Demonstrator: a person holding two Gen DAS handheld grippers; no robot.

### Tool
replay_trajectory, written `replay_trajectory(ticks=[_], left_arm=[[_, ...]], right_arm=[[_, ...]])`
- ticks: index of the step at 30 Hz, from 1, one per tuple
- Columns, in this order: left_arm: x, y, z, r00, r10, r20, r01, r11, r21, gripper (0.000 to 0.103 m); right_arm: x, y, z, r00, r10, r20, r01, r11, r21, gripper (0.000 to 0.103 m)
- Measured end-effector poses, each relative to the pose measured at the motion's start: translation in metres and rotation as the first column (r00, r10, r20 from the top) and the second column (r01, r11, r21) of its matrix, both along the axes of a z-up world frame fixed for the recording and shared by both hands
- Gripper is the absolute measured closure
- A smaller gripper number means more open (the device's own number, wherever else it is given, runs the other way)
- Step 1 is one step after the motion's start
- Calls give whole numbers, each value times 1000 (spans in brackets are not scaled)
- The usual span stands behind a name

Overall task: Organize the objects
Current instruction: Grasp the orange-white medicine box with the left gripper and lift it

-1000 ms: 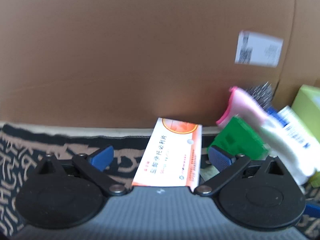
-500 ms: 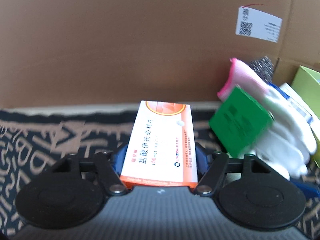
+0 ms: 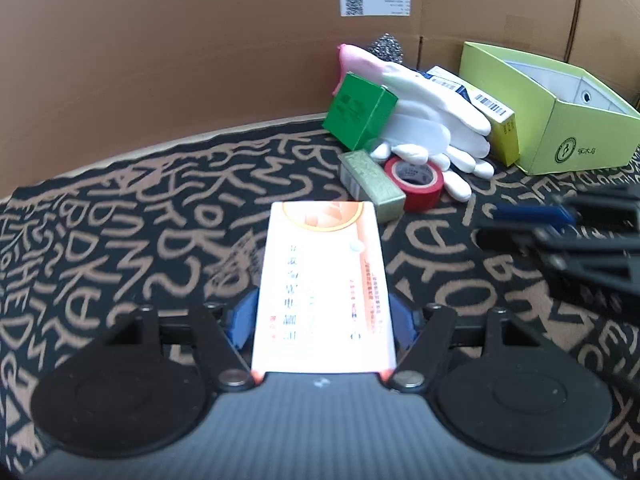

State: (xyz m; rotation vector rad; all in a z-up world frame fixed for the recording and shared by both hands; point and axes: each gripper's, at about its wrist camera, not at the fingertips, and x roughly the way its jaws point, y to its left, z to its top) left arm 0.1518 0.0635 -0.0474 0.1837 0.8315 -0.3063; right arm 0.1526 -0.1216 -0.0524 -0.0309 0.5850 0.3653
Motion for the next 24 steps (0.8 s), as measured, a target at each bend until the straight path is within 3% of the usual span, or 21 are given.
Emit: replay_trajectory(ticks=[3,6,8,10,12,16,18,19,21,24], left_arm=[[5,11,-2,999,36,6,-36,999,-2,29],[11,21,-3,997,76,-2,-76,997,-21,27],[18,25,-4,995,95,-16,-96,995,-36,25],[22,26,-6,995,103,-14,-104,994,-38,20],[25,23,-6,994,112,6,-112,994,-17,13],[32,17,-9,993,119,11,-119,993,14,12],[32,17,-11,993,120,8,-120,993,6,13],[30,17,-12,993,116,10,-116,993,1,19],[25,17,-9,996,89,8,-88,996,-19,35],[15,6,-5,1000,8,1,-8,1000,5,36]], right_arm=[[16,10,-1,1000,-8,11,8,1000,-24,75],[36,16,-6,1000,-17,8,17,1000,-21,65],[45,20,-8,999,-24,22,25,999,-35,44],[53,25,-12,999,-44,19,45,997,-63,44],[56,24,-13,999,-39,0,39,998,-45,52],[36,19,-8,1000,-13,2,13,999,-49,63],[16,9,-8,1000,10,-9,-11,999,-34,87],[5,4,-9,1000,10,-20,-10,999,-31,96],[-16,-8,-12,1000,10,-23,-11,1000,-26,95],[-26,-17,-10,1000,-4,-11,3,1000,-18,95]])
